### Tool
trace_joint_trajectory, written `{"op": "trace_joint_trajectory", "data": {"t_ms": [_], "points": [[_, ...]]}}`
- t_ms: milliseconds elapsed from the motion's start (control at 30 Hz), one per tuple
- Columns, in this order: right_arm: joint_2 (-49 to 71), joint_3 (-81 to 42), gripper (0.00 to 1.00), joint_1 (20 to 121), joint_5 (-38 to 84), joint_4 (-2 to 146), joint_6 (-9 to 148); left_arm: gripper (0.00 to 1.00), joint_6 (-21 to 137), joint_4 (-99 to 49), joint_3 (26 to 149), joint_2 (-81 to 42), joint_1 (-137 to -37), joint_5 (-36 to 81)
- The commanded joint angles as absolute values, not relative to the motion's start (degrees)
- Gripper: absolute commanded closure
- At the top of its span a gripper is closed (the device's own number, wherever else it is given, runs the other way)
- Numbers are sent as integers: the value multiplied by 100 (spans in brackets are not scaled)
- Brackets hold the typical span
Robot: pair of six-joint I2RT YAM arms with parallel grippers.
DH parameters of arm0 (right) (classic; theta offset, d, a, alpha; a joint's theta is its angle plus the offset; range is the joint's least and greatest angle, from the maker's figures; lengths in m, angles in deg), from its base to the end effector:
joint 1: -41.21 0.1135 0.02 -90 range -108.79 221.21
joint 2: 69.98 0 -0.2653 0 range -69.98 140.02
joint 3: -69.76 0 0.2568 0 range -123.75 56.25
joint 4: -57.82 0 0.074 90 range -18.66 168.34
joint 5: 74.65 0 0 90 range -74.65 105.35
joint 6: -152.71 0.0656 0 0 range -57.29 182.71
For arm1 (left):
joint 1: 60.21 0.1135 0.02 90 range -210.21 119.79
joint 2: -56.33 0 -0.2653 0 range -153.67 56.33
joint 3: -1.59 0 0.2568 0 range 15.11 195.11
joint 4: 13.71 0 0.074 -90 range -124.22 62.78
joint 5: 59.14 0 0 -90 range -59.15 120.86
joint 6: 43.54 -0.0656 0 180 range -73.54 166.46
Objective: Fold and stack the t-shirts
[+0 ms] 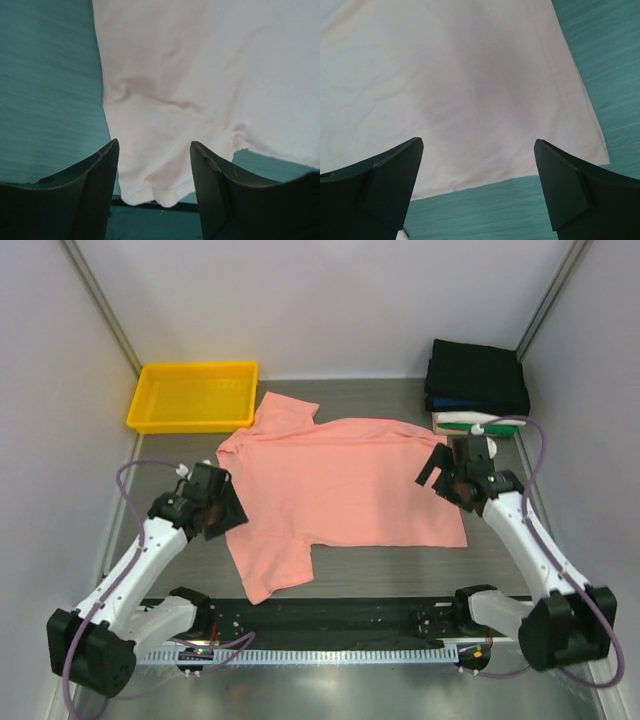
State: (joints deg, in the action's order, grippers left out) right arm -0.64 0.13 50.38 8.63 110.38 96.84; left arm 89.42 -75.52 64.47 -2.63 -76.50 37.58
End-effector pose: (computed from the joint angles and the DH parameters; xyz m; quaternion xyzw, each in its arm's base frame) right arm 0.2661 0.0352 0.2530 0.2226 0.9182 0.0675 0.3205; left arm 0.2070 -0.0525 0.2405 -0.2370 0.9297 -0.0875 0.2678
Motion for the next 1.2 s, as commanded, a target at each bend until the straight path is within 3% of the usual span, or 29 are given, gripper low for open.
{"op": "trace_joint_trajectory", "data": {"t_ms": [0, 133, 267, 467, 833, 933, 1000, 1033, 1067, 1167], "points": [[-1195, 910, 0, 5061, 946, 10843, 10366, 41, 10004, -7845, 6073, 148, -8287, 4122], [-2302, 1641, 0, 5061, 780, 11000, 10893, 43, 10629, -8066, 5529, 429, -9034, 4255], [-2585, 2143, 0, 5053, 604, 11159, 11263, 45, 11386, -8093, 5062, 842, -9781, 4404], [-2577, 2302, 0, 5035, 59, 11150, 11439, 47, 12114, -7908, 4429, 693, -10573, 4439], [-2313, 2733, 0, 4517, 260, 10852, 11378, 49, 12714, -7478, 3770, 773, -11312, 4466], [-2348, 2821, 0, 4455, 234, 10843, 11395, 58, 12714, -7135, 3603, 694, -11329, 4491], [-2366, 2917, 0, 4420, 199, 10834, 11422, 69, 12679, -6933, 3594, 711, -11329, 4667], [-2357, 2952, 0, 4411, 173, 10843, 11439, 82, 12618, -6837, 3655, 711, -11321, 4807], [-2357, 2996, 0, 4402, 172, 10825, 11465, 89, 12582, -6818, 3708, 702, -11329, 4808], [-2349, 3128, 0, 4350, 129, 10755, 11571, 100, 12442, -6940, 3945, 667, -11321, 5141]]}}
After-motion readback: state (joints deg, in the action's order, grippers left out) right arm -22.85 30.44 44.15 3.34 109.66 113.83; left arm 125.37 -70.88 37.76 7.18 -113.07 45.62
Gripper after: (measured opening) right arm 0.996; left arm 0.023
